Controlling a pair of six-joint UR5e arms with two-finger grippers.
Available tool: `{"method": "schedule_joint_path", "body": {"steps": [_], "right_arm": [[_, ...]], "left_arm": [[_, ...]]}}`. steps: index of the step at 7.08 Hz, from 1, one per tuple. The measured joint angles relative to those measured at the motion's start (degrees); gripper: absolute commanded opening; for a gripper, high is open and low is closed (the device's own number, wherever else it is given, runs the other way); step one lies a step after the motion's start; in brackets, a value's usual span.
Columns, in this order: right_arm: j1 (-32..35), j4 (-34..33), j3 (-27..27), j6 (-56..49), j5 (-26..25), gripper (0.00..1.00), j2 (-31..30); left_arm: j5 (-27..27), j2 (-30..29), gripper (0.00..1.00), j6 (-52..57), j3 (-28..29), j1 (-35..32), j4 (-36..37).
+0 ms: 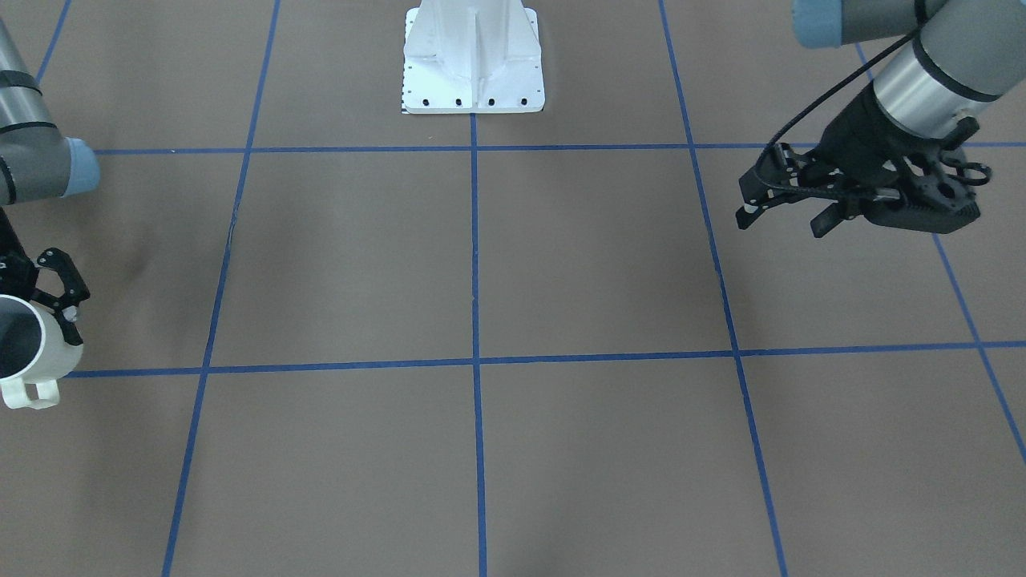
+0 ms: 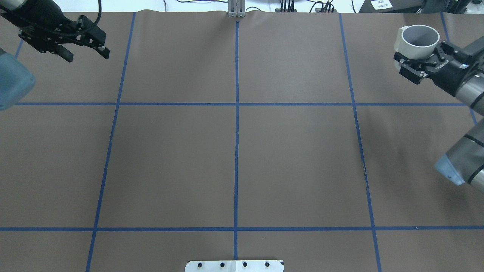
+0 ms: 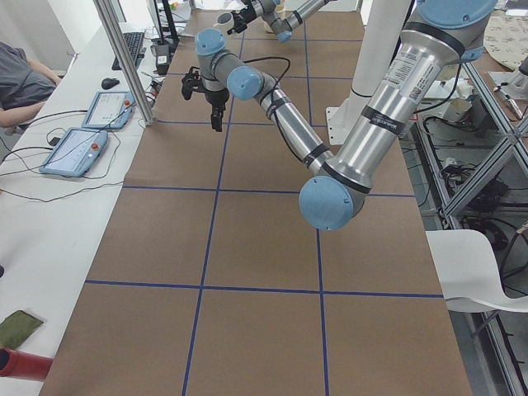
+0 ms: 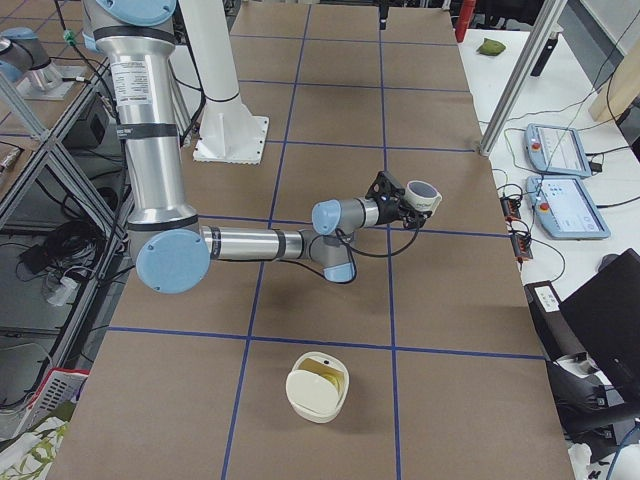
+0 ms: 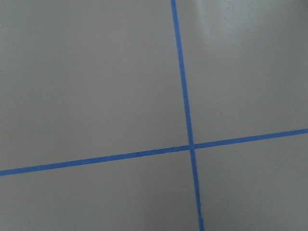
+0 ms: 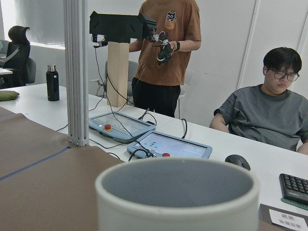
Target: Left arm hands cup to right arm to dump lemon
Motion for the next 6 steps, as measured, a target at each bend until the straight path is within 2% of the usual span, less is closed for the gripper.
{"method": "schedule_joint_path", "body": {"steps": [2, 6], "right_arm": [[-7.0, -3.9, 0.5, -0.4, -9.7, 0.00, 4.4], [-19.3, -16.8, 8.4, -0.7, -26.1, 0.00, 9.5]], "left_arm": [[2.4, -4.4, 1.00, -9.0, 0.2, 4.5, -0.1], [6.1, -9.0, 1.00, -20.0, 0.6, 11.2, -0.1]]}}
